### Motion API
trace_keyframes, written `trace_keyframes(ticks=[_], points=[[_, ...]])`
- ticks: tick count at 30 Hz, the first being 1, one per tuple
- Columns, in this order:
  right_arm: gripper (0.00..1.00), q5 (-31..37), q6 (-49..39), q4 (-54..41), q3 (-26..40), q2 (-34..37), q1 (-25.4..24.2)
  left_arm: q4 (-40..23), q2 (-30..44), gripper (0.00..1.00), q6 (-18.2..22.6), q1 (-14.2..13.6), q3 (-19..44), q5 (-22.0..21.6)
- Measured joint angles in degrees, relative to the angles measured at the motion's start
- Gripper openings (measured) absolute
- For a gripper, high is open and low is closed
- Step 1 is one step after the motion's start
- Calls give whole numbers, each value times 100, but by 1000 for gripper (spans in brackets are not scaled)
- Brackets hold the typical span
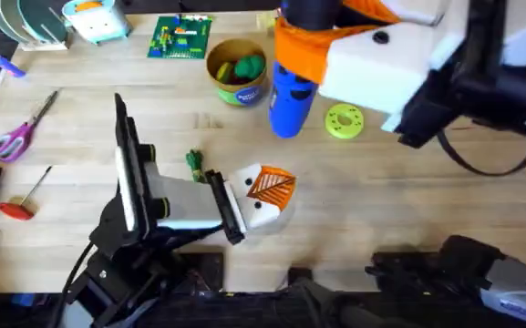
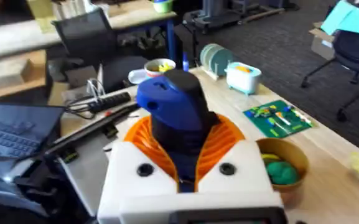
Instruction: Pick up the gripper from the table and insert it into the empty holder that is missing its gripper. Then pick up a screw, insert it into the mounting hole, and use the screwdriver to tighten it. Finally, clean up the table by picking up the vegetable and placing it into the bucket.
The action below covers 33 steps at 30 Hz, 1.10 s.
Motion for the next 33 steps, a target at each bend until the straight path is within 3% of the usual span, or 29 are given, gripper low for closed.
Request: trace_keyframes(ticks=[7,13,16,22,29,30,33], points=[[91,1052,-2376,-448,0,579,-921,1,1,17,15,0,0,0],[88,1934,-4815,-411,0,2037,-1820,1,-1,17,15,0,0,0],[87,2333,-5636,-312,0,2831,-2116,1,1,17,17,0,0,0],[86,3059,-6477,-277,0,4228,-2530,1,1,17,17,0,0,0],[91,3437,-6807,-218,2,5247,-2622,1,-1,17,17,0,0,0],[154,3454,-6793,-227,2,5261,-2622,1,1,17,17,0,0,0],[579,3526,-6790,-164,91,5231,-2628,1,1,17,17,0,0,0]])
